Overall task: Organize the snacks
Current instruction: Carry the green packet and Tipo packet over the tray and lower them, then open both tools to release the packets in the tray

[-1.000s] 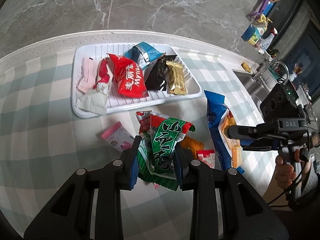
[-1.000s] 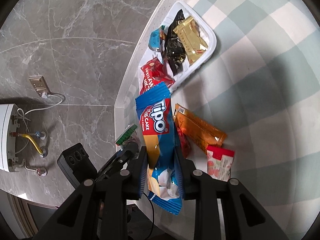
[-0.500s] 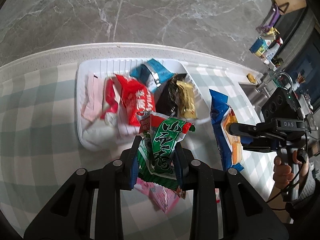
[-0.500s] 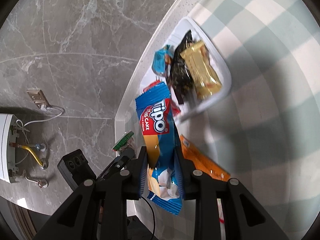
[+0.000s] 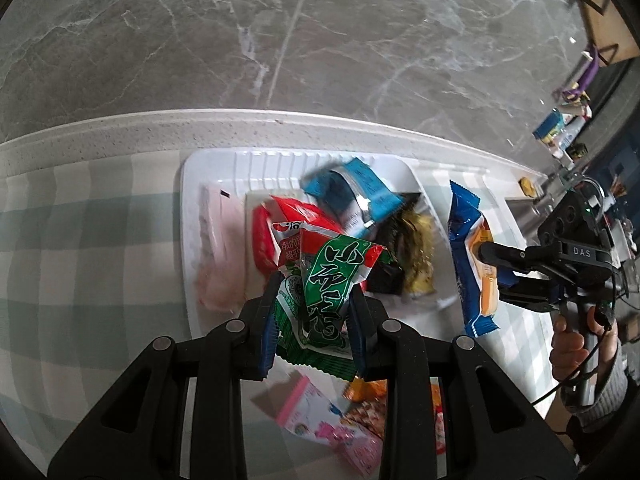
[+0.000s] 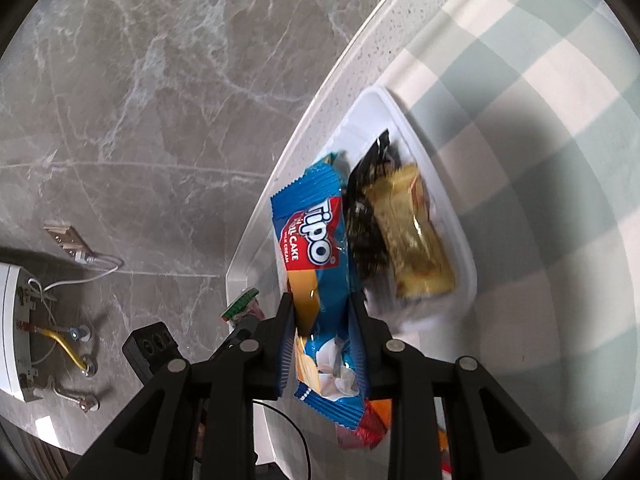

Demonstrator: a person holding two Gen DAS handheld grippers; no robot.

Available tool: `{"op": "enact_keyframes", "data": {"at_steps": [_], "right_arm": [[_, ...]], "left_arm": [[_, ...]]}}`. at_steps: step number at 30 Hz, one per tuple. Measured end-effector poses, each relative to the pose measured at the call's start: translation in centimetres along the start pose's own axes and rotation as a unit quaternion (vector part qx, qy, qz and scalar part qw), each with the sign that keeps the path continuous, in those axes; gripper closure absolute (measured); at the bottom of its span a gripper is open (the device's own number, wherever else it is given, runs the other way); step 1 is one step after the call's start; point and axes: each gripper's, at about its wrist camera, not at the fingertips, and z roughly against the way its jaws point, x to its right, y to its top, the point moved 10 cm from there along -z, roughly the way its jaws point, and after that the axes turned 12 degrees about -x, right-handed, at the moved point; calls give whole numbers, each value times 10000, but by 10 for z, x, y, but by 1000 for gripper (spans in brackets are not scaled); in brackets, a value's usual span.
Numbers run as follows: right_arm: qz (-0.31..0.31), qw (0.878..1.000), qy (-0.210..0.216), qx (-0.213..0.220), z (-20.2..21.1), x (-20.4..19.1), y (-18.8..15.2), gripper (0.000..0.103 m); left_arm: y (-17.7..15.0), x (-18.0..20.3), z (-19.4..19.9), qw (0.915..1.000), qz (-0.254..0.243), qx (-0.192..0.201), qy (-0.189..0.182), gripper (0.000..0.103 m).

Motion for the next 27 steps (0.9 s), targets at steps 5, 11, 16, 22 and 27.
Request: {"op": "enact_keyframes", "data": {"at_steps": [5, 11, 16, 22, 27], "right_arm": [[0, 10000, -57, 16, -6, 3, 17, 76], [27, 9997, -223, 59, -14, 5, 36, 75], [-16, 9990, -436, 61, -22, 14, 50, 75], [127, 9978, -646, 11, -37, 14, 62, 75], [408, 9954, -867, -6, -46, 5, 75, 75]], "left_arm": [[14, -8, -7, 10000, 59, -12, 65, 76], [29, -15, -20, 9998, 93, -39, 152, 76], [37, -21, -30, 9996, 132, -74, 221, 76], [40, -28, -40, 9993, 187, -103, 291, 76], [43, -32, -50, 9991, 203, -116, 347, 76]]}}
